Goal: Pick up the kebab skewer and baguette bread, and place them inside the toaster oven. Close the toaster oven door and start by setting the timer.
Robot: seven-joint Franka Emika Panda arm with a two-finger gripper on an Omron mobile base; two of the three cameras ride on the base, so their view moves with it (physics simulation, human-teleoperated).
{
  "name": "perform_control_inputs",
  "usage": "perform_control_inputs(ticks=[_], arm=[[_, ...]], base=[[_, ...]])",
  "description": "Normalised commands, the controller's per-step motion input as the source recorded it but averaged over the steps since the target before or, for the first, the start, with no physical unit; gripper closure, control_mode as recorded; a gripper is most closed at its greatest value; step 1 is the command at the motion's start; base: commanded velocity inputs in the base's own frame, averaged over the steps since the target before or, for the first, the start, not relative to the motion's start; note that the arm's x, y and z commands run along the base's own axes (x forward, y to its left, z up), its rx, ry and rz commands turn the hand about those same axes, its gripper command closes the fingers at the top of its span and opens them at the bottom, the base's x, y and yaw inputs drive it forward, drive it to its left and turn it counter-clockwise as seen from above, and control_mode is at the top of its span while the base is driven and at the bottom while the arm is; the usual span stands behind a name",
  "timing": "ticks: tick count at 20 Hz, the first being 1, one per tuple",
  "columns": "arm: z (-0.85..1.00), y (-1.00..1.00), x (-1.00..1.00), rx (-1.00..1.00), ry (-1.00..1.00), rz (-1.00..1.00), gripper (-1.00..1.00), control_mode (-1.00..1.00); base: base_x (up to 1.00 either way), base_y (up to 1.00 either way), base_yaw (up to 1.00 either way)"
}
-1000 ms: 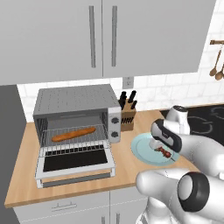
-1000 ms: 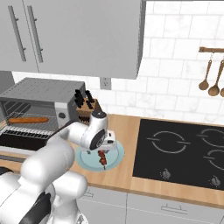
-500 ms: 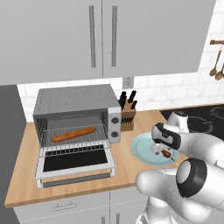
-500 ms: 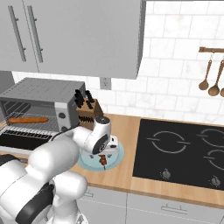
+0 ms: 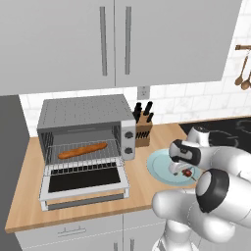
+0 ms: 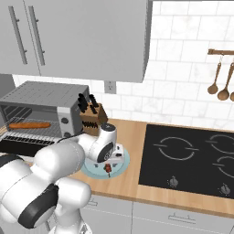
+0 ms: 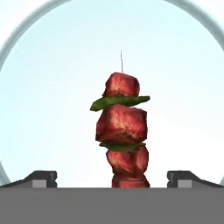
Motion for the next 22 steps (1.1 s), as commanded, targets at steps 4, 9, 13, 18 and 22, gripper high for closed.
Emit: perform_control_inputs(ticks=[4,9,13,18,22], arm=[[-0.07,-0.01,0.0,0.0,0.01,0.0,-1.0,-1.0],[-0.18,0.0,0.0,0.0,0.0,0.0,1.0,-1.0],[-0.32,0.0,0.0,0.0,0.0,0.0,1.0,-1.0],[-0.08,0.0,0.0,0.0,0.01,0.0,1.0,-1.0],[0.54,0.0,0.05,0.0,0.02,-0.04,1.0,-1.0]], base=[[0.0,0.0,0.0],[0.0,0.0,0.0],[0.0,0.0,0.0],[0.0,0.0,0.0],[0.0,0.0,0.0]])
